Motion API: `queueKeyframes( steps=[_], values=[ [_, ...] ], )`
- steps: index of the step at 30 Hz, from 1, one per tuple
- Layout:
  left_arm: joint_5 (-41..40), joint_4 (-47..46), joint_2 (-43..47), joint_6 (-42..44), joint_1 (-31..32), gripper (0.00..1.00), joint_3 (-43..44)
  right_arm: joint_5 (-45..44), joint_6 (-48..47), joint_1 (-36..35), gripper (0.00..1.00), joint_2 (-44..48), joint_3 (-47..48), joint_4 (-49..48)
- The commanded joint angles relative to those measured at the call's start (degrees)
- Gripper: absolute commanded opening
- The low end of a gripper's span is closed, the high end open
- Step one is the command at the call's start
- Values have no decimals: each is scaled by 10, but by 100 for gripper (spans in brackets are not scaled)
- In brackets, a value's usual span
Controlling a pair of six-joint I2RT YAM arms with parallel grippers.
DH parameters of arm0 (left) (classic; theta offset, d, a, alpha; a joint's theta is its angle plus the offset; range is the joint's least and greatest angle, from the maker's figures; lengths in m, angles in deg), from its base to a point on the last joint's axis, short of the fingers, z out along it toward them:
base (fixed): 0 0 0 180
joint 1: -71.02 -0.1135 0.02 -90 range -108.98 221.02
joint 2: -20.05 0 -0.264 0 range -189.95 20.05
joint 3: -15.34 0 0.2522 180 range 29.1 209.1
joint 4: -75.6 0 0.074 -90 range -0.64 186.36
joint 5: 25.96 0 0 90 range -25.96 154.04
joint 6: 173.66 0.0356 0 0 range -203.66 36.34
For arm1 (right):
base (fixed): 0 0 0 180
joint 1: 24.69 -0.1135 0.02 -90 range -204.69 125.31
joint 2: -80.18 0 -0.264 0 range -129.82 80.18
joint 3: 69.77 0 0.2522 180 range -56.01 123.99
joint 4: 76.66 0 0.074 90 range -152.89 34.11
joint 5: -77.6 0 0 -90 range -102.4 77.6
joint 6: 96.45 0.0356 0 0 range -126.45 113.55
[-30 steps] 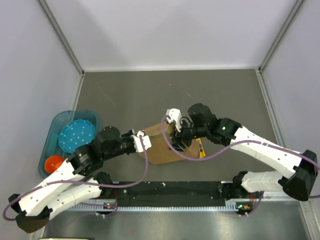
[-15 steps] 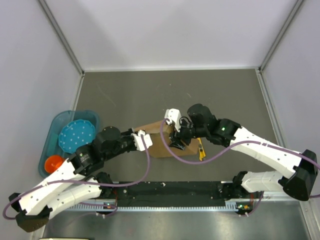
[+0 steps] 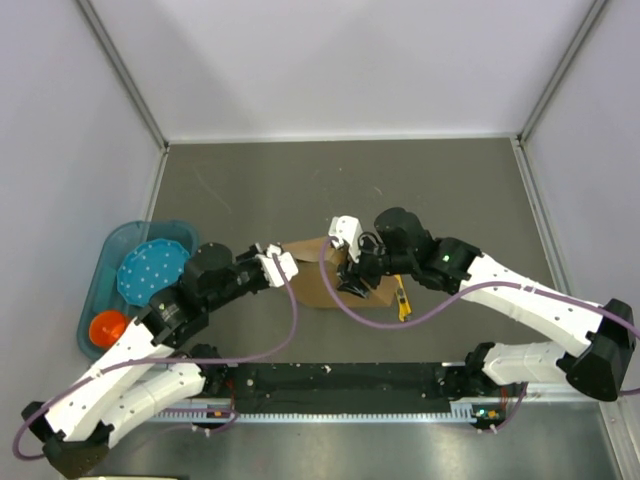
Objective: Unpack the express box
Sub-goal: Open the express box at the center of the board.
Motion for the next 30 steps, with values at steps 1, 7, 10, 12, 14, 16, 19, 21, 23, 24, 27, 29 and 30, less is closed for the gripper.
queueKeyframes(
  steps=[1, 7, 10, 12, 14, 16, 19, 21, 23, 24, 27, 29, 30],
  values=[
    [-74, -88, -18, 19, -104, 0, 38, 135, -53, -41, 0, 27, 3, 75],
    [-51, -99, -26, 21, -128, 0, 48, 142, -56, -45, 0, 25, 4, 90],
    [-47, -103, -27, 16, -128, 0, 42, 152, -55, -45, 0, 23, 4, 95],
    [-43, -101, -27, 13, -128, 0, 40, 146, -48, -45, 0, 21, 7, 97],
    [-29, -90, -23, 14, -128, 0, 42, 133, -47, -45, 0, 17, 9, 98],
    [-13, -59, -12, 23, -128, 0, 47, 116, -47, -45, 0, 14, 11, 97],
    [52, -5, 4, 45, -128, 10, 67, 80, -43, -45, 0, 5, 16, 98],
    [81, 43, 22, 53, -128, 39, 84, 62, -40, -45, 0, -3, 16, 98],
    [102, 98, 32, 43, -128, 94, 96, 45, -38, -45, 0, -9, 16, 97],
    [145, 130, 40, 46, -128, 99, 109, 40, -35, -44, 0, -11, 16, 97],
    [203, 179, 67, 55, -128, 99, 89, 27, -36, -43, 0, -13, 18, 97],
    [212, 181, 79, 56, -128, 99, 74, 29, -38, -43, 0, -12, 18, 96],
    [215, 186, 85, 61, -128, 99, 64, 28, -38, -41, 0, -12, 18, 96]
  ],
)
